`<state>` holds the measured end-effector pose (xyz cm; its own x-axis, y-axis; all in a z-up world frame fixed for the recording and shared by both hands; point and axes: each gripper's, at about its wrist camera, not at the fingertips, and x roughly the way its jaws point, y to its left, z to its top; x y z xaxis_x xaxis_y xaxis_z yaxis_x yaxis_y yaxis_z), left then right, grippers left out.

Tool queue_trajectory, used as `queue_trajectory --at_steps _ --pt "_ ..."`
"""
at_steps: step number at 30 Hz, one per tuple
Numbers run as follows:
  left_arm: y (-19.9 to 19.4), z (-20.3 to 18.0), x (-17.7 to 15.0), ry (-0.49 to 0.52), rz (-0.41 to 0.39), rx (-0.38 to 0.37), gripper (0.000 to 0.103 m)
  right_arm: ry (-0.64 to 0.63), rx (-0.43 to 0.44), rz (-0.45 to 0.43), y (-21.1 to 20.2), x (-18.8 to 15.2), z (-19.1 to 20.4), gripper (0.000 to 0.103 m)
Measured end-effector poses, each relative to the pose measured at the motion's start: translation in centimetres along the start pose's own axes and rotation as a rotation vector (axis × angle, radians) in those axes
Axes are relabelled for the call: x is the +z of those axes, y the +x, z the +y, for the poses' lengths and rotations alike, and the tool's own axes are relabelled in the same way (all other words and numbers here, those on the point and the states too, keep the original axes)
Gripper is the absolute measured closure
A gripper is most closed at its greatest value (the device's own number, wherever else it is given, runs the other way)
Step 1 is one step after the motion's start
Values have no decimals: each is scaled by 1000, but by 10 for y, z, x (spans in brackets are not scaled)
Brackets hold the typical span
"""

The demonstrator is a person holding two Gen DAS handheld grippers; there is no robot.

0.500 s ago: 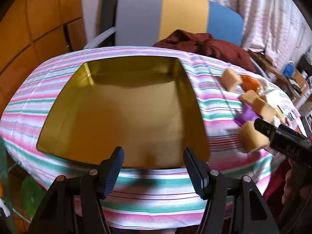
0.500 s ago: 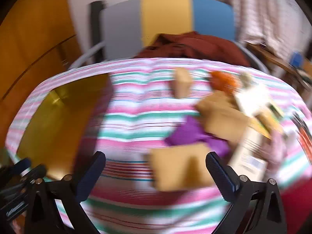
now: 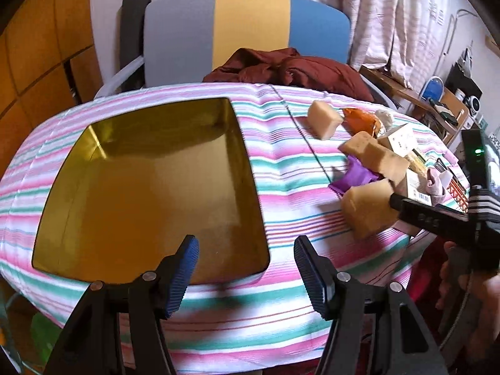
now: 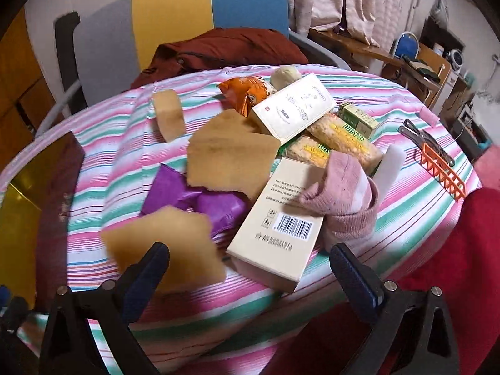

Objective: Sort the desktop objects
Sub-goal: 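Grasp the tan sponge with the left tool while the right tool grasps the white barcode box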

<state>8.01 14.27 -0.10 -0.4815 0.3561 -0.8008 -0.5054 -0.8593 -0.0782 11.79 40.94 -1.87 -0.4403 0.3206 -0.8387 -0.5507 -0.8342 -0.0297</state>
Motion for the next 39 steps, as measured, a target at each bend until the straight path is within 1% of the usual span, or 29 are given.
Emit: queue_trajectory --at_steps 4,6,8,10,11,13,14,15,16,18,19,20,22,25,27,30,31,34,39 --pt "1 -6 7 15 -7 -16 39 13 14 10 9 3 -3 2" --pt "5 -12 11 36 3 -42 39 24 40 27 15 4 -5 5" --pt "10 -19 15 63 15 -83 39 70 80 40 20 5 -12 7" --pt "13 -28 19 88 12 -120 39 105 112 48 22 3 -17 15" --pt "14 -32 21 99 10 -141 39 120 121 47 22 3 -20 17" --pt "19 -42 26 132 10 -212 39 160 137 39 20 3 -29 27" --pt "22 -46 27 142 14 -229 39 179 143 40 19 3 -33 30" --pt "26 -53 29 159 16 -256 39 195 147 44 19 3 -37 38" --pt "28 -57 30 171 21 -273 39 203 151 53 21 3 -40 40" --pt "36 -66 29 195 51 -307 39 222 172 72 23 3 -46 41" --pt "40 -71 28 209 73 -337 39 225 181 78 24 2 -47 40" --pt "44 -74 27 219 89 -347 39 224 184 82 23 1 -48 39" --pt "52 -84 27 243 105 -341 38 230 182 84 24 0 -50 35" --pt "56 -98 29 310 111 -324 38 235 183 88 26 0 -52 34" --pt "58 -106 31 351 119 -354 38 233 182 84 26 0 -51 34" --pt "66 -115 33 382 163 -396 38 227 183 87 26 2 -52 34" --pt "68 -118 33 398 168 -400 38 228 185 88 26 2 -51 34" --pt "73 -124 30 440 166 -402 37 234 191 92 28 4 -54 34" --pt "80 -127 25 477 169 -354 37 227 191 98 29 6 -53 34"
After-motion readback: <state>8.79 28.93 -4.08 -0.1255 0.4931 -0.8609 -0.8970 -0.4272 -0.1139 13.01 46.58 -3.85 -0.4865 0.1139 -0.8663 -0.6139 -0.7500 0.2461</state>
